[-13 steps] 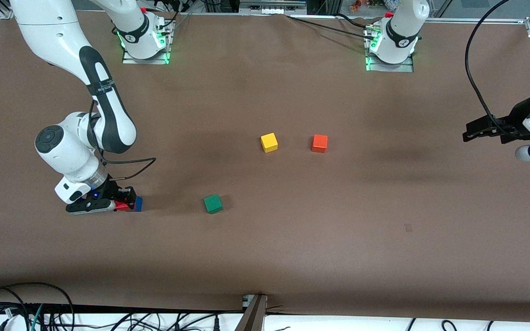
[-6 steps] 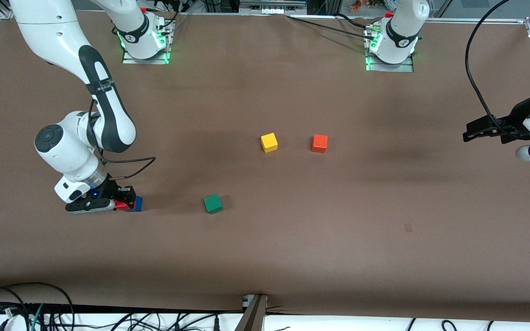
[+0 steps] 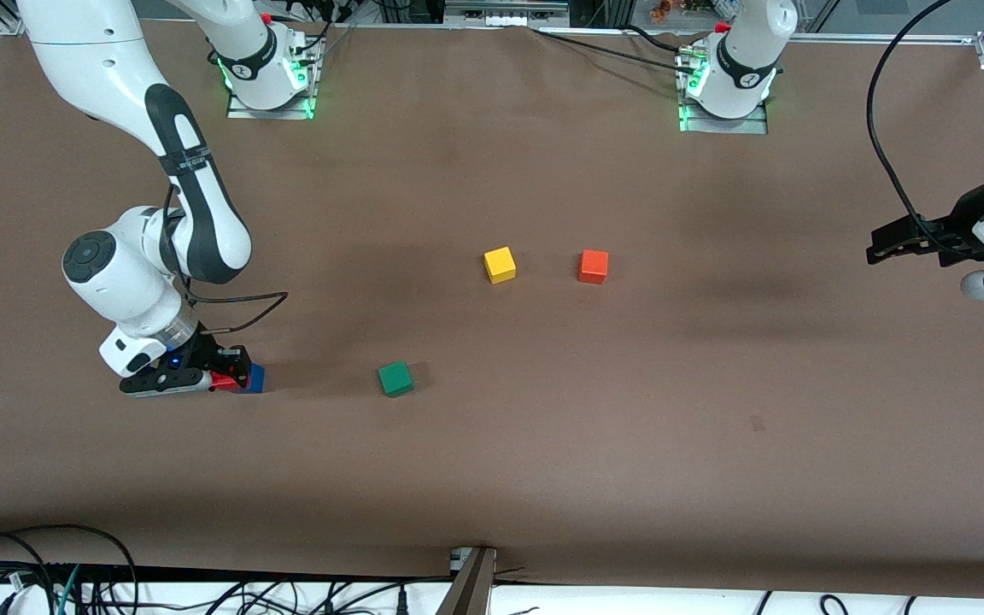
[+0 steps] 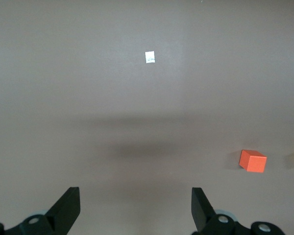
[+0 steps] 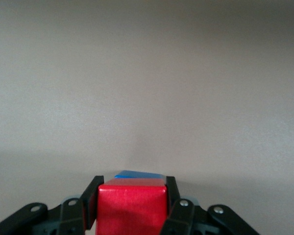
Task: Pass red block to right arm, stack on blue
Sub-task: 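Lower the red cube onto the blue cube with the right gripper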
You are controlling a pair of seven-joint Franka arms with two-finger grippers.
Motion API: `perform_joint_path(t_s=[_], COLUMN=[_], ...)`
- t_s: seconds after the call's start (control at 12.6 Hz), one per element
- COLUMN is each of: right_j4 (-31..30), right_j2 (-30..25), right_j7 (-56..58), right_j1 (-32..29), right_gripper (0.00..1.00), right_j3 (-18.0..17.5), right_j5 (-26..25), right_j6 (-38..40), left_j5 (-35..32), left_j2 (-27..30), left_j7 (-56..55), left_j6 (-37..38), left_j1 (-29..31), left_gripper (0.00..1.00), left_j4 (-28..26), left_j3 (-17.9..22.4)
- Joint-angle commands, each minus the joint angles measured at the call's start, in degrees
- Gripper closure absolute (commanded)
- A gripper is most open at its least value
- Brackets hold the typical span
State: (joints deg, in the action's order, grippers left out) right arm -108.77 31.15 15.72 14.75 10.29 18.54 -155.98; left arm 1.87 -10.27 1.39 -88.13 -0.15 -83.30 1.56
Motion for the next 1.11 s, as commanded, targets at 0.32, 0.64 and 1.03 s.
perform_joint_path(t_s=[0.32, 0.64, 1.03], right_j4=[-1.4, -1.4, -1.4], right_j2=[-1.4, -1.3, -0.8], right_j7=[-2.7, -2.9, -3.1], right_j1=[-0.1, -0.1, 0.1], right_gripper=[0.96, 0.96, 0.95], right_j3=[0.0, 0.0, 0.0], right_j5=[-0.2, -0.2, -0.2], right_j6=[-0.3, -0.3, -0.4], left_j5=[-1.5, -1.4, -1.3], left_j2=[-0.4, -0.4, -0.4], left_j7=[-0.3, -0.3, -0.3], left_j6=[0.1, 0.1, 0.1], left_j1=[-0.1, -0.1, 0.2], left_gripper=[0.00, 0.00, 0.00], left_j4=[1.0, 1.0, 1.0], left_j3=[-0.2, -0.2, -0.2])
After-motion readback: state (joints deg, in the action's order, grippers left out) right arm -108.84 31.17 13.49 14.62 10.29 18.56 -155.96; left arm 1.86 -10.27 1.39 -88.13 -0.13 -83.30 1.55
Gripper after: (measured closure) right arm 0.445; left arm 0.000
